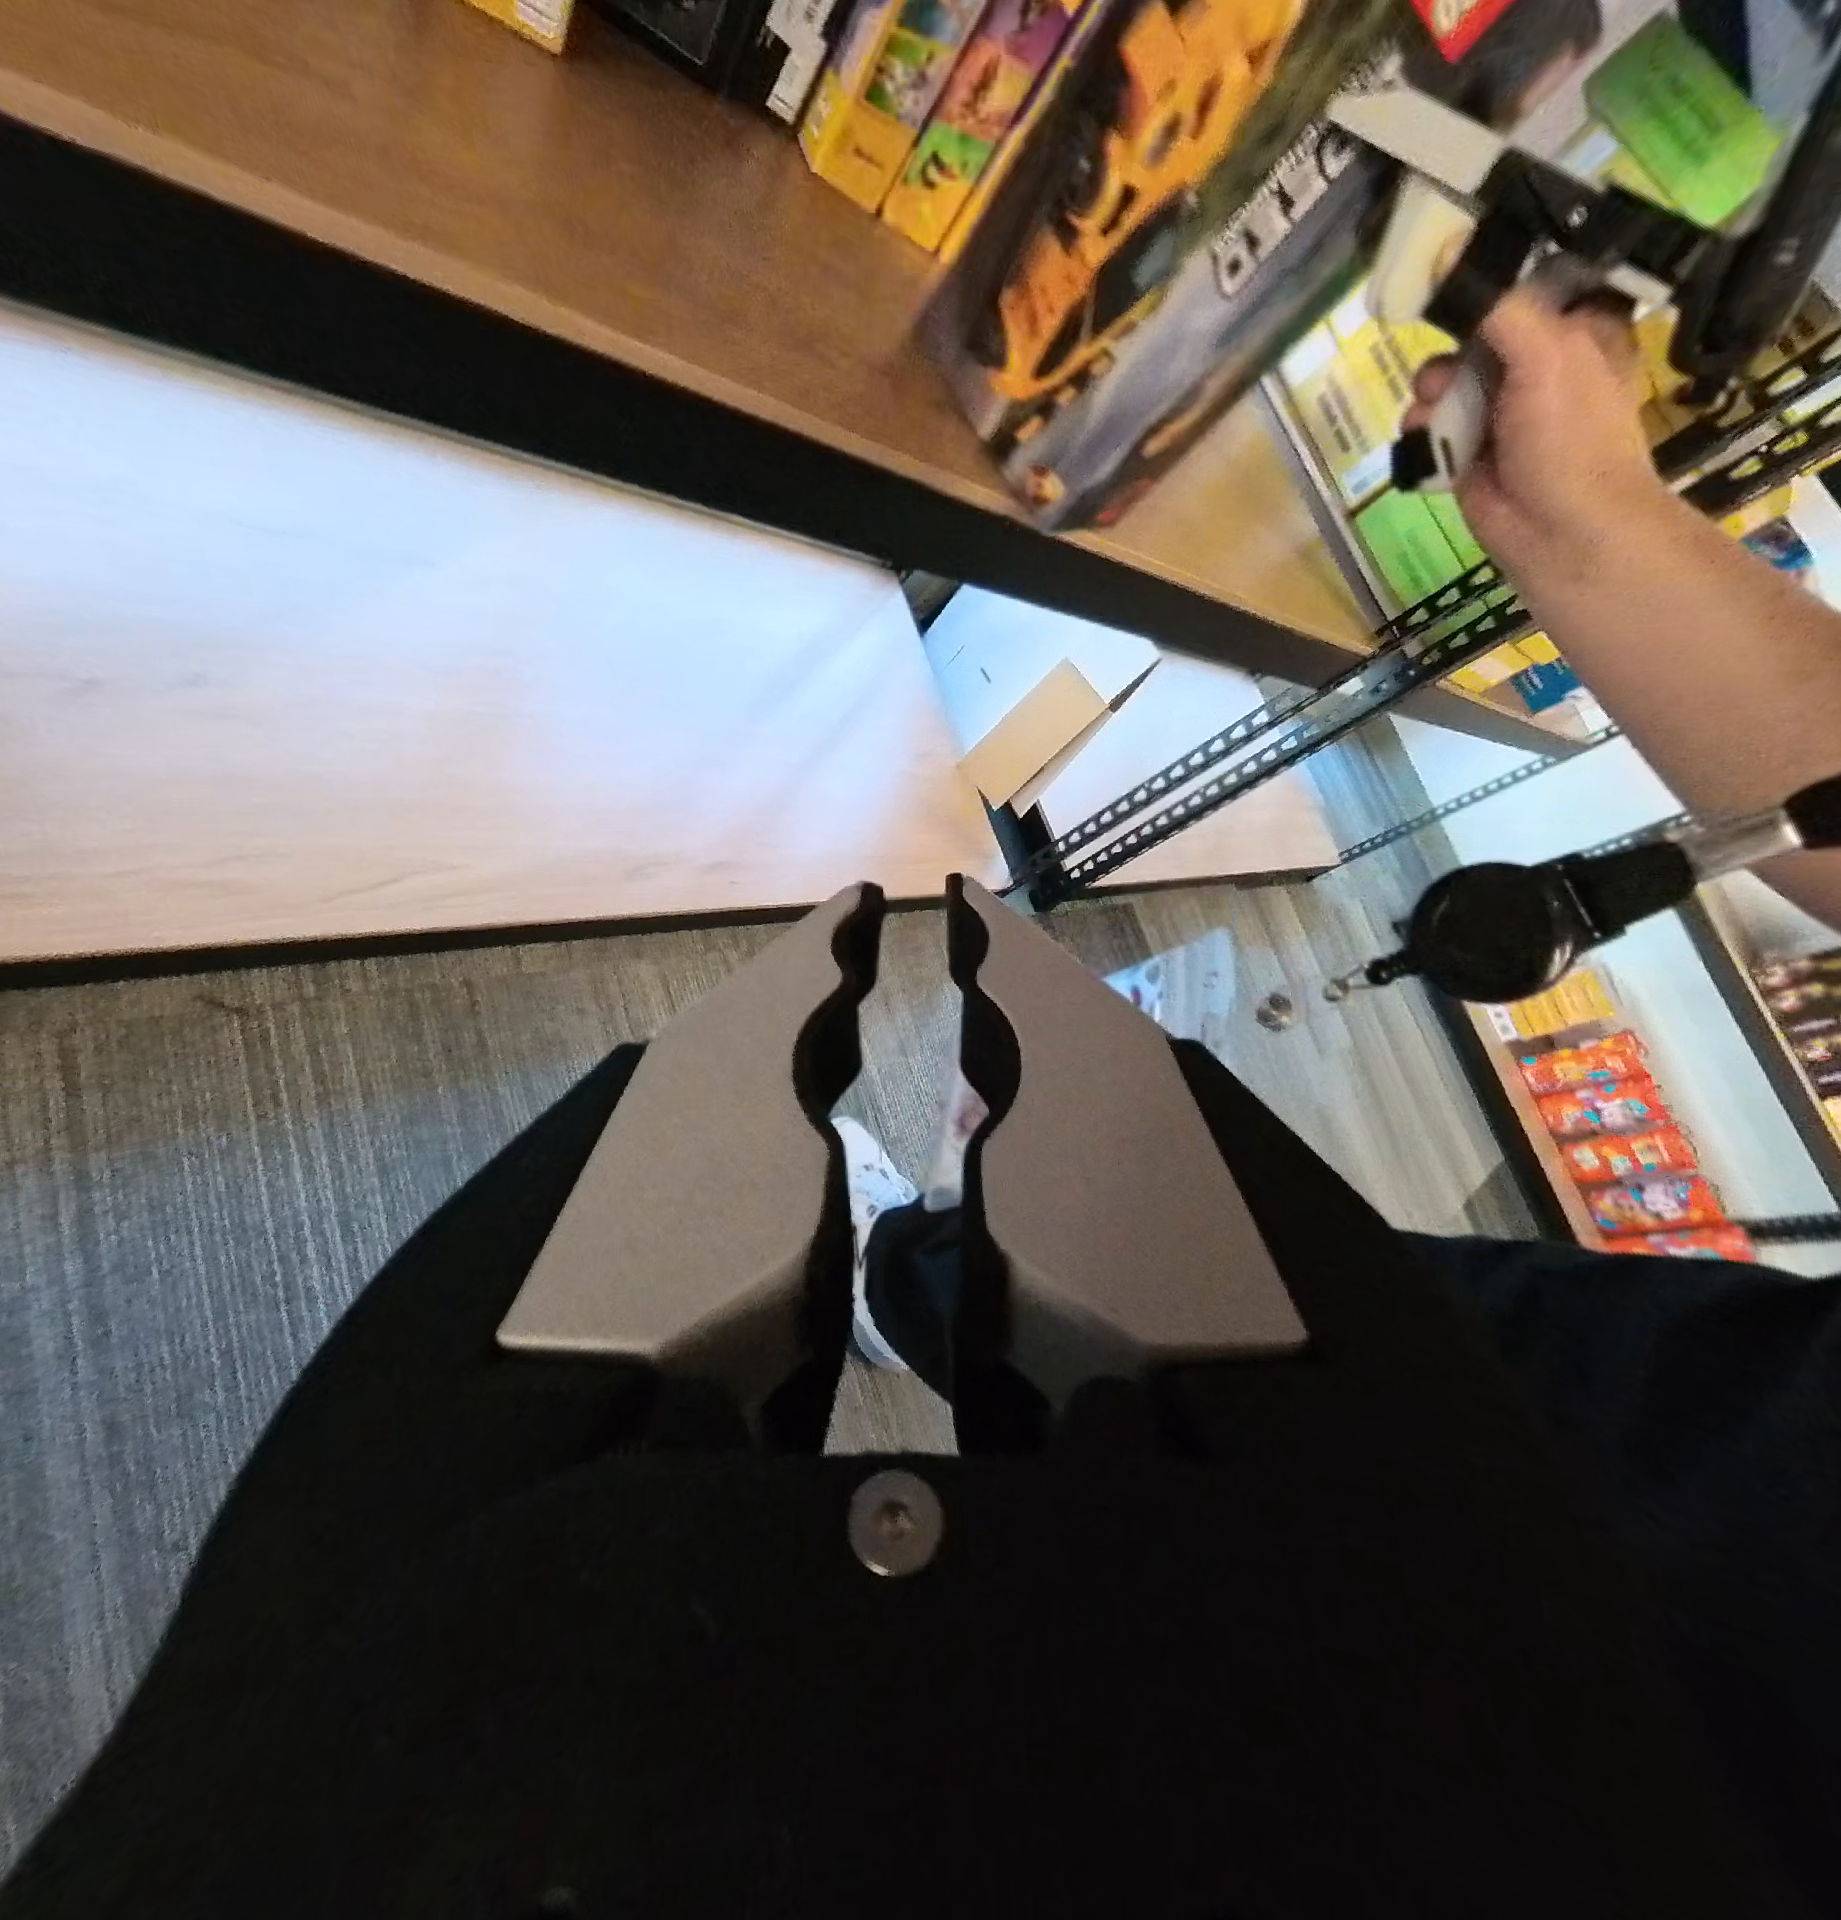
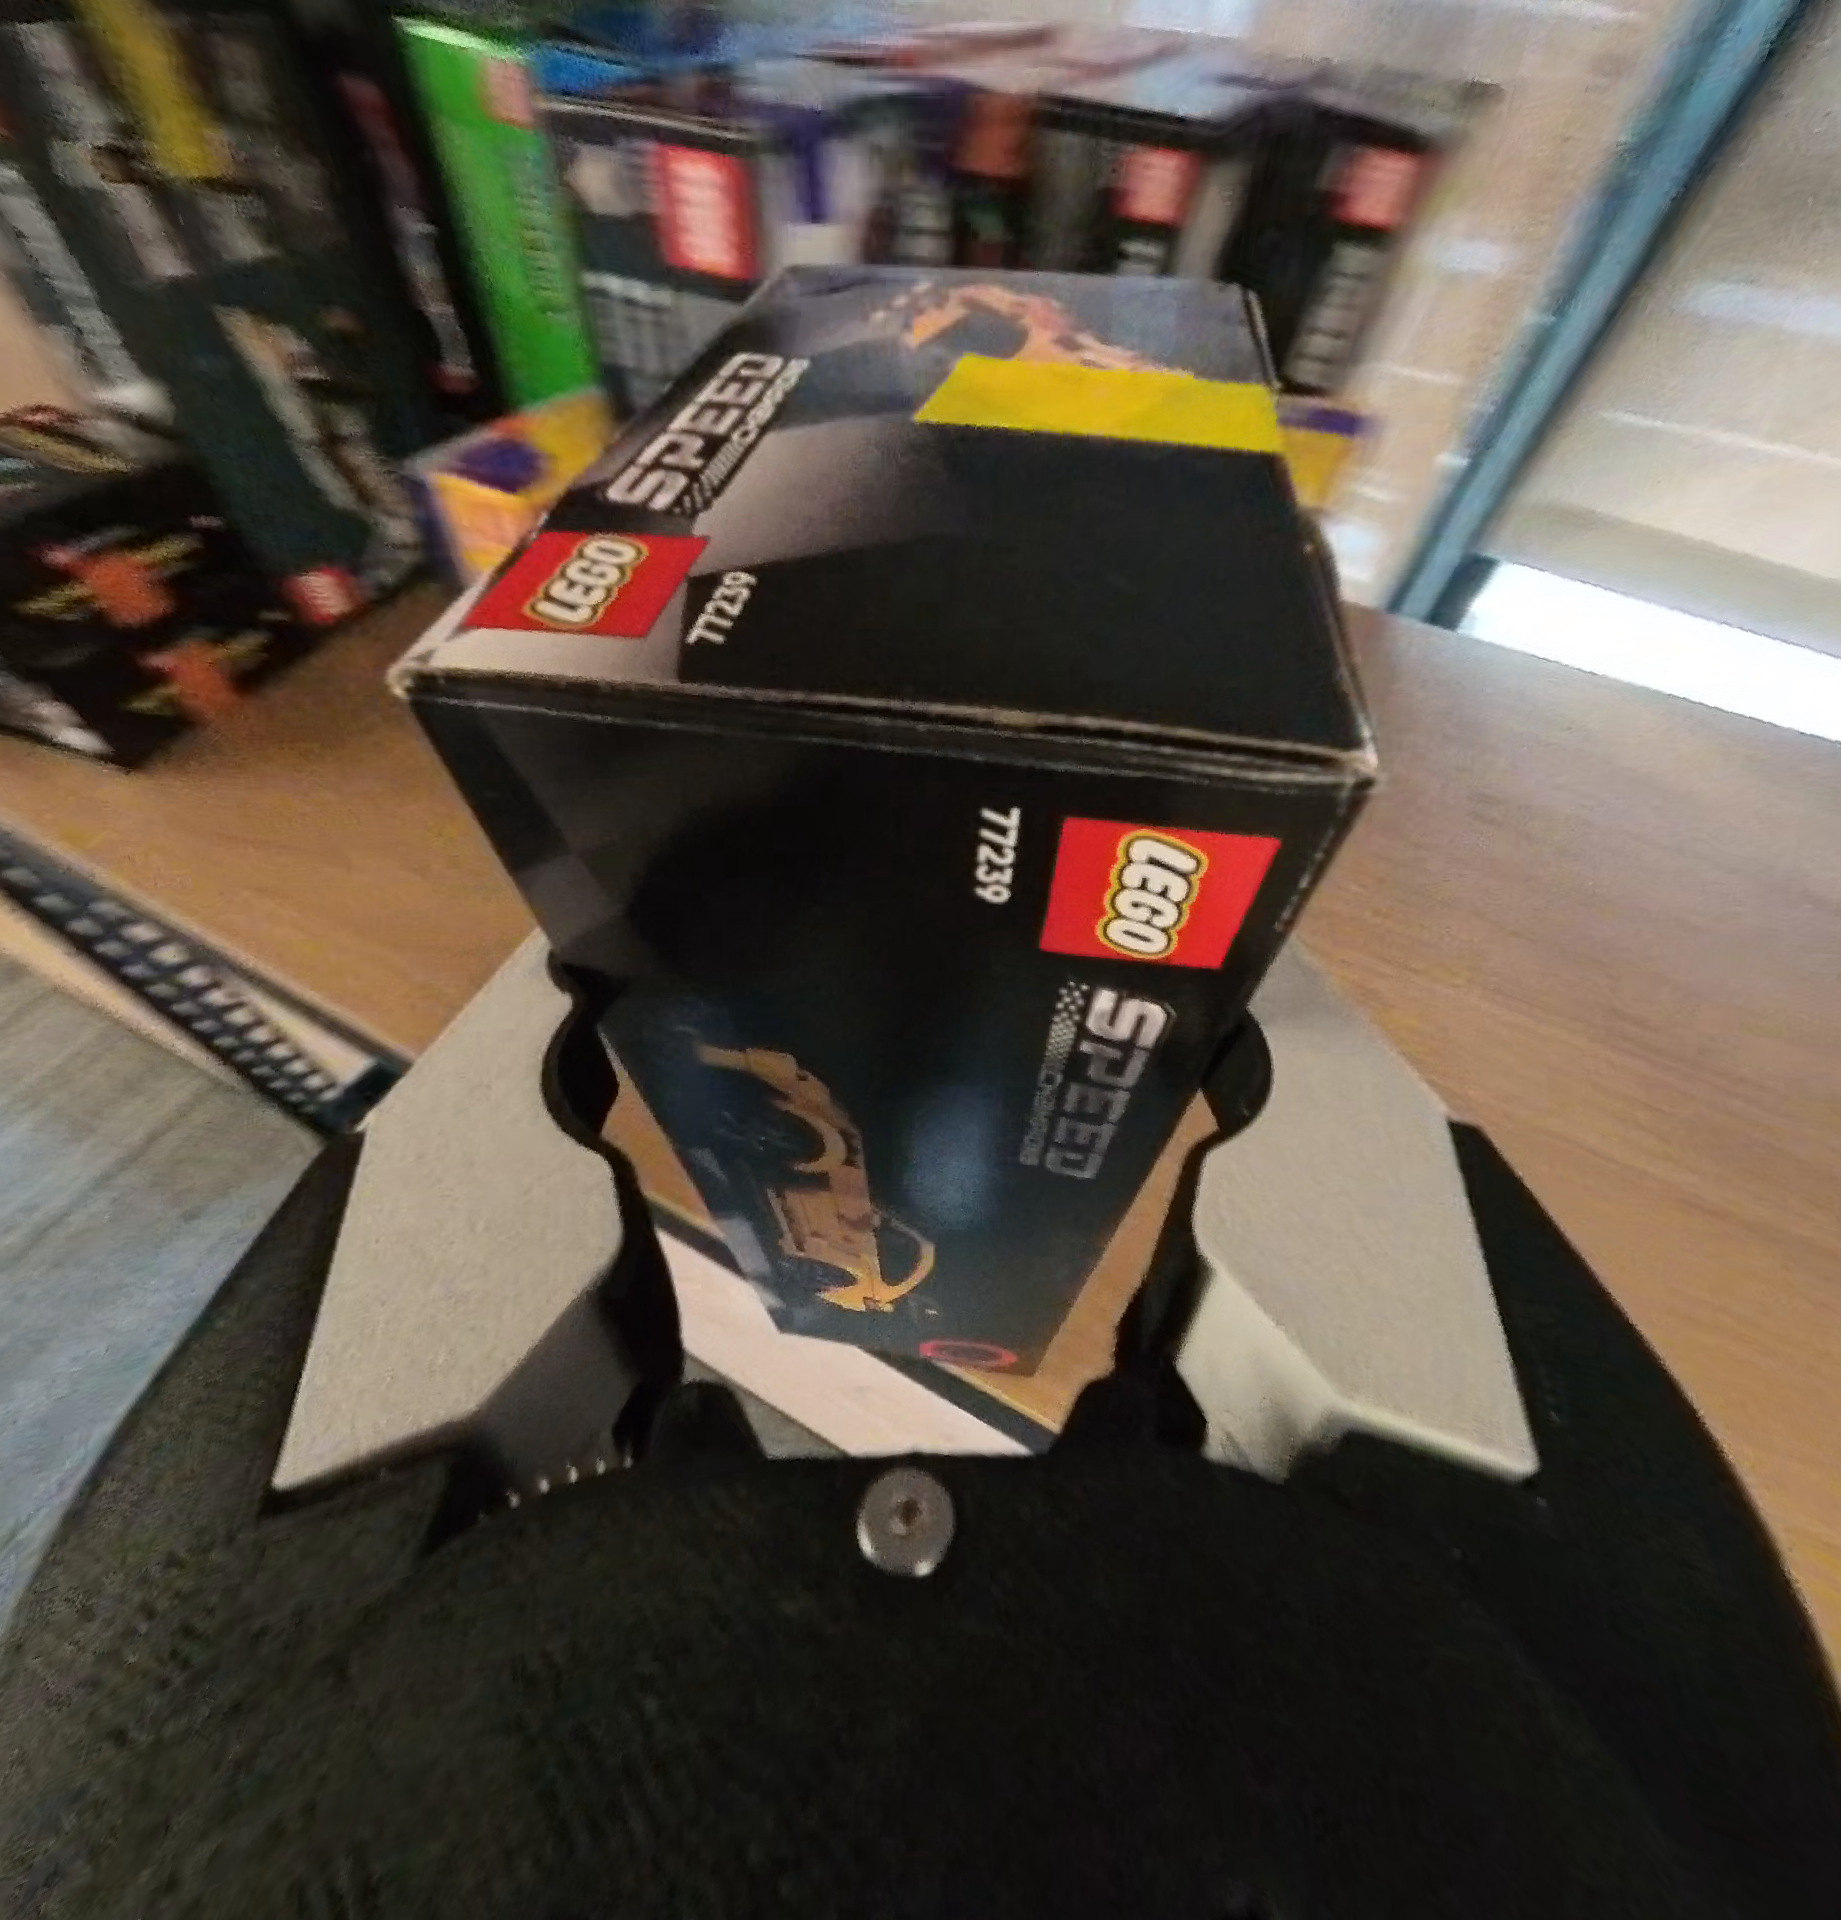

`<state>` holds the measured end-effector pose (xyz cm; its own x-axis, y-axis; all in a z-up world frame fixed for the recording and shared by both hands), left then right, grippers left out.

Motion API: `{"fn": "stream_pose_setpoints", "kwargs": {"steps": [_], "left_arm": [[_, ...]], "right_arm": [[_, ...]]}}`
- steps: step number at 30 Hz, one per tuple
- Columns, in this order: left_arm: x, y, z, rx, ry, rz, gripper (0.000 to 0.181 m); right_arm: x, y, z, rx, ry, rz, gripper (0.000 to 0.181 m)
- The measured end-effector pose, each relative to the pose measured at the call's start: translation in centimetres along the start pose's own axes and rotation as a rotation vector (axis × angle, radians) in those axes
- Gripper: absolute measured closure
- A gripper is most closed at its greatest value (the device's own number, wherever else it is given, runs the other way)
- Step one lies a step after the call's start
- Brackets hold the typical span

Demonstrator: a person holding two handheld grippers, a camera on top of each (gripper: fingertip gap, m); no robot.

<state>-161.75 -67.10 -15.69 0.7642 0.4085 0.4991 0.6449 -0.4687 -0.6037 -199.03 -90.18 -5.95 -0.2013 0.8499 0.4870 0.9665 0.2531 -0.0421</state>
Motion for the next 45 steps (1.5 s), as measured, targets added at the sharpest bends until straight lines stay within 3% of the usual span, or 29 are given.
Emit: {"fn": "stream_pose_setpoints", "kwargs": {"steps": [3,6,9,13,19,24,27,32,41,45], "left_arm": [[-2.9,-0.9,-1.4,-0.024,0.012,0.000,0.171],[-5.9,-2.1,-2.4,-0.042,0.020,0.001,0.171],[-8.8,-3.6,-2.7,-0.057,0.031,0.008,0.170],[-12.6,-4.8,-1.9,-0.047,0.030,-0.013,0.170],[-15.0,-5.7,-1.6,0.048,-0.102,-0.106,0.169],[-15.0,-6.1,0.8,0.113,-0.130,-0.194,0.170],[-15.4,-6.1,2.1,0.169,-0.144,-0.201,0.170],[-15.6,-6.6,2.0,0.164,-0.152,-0.209,0.170],[-15.2,-6.8,1.2,0.151,-0.134,-0.198,0.170],[-15.6,-6.8,1.2,0.151,-0.120,-0.184,0.170]], "right_arm": [[1.9,-9.9,1.5,-0.073,-0.009,0.129,0.065],[1.1,-19.3,1.4,-0.118,-0.052,0.238,0.065],[-2.8,-26.5,-0.7,-0.137,-0.103,0.294,0.065],[-11.3,-31.1,-5.2,-0.138,-0.123,0.285,0.066],[-24.1,-31.9,-11.9,-0.128,-0.099,0.261,0.065],[-29.8,-31.1,-15.0,-0.125,-0.044,0.280,0.064],[-31.0,-29.8,-15.9,-0.074,-0.053,0.289,0.065],[-31.8,-26.9,-16.5,0.061,-0.007,0.266,0.065],[-30.4,-27.9,-15.1,-0.163,0.007,0.228,0.065],[-30.0,-26.0,-15.0,-0.122,0.018,0.168,0.065]]}}
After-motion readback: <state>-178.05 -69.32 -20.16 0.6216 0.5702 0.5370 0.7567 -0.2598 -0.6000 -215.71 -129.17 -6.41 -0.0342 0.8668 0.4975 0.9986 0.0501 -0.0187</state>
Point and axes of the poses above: each gripper's, where its closed fingertips meet, x back along the fingers, z out of its underside, y = z × x across the jaws, the point moved 1 cm from there along x, back along the fingers, and after that the axes turned 9 degrees about y, right-handed, at the moved point
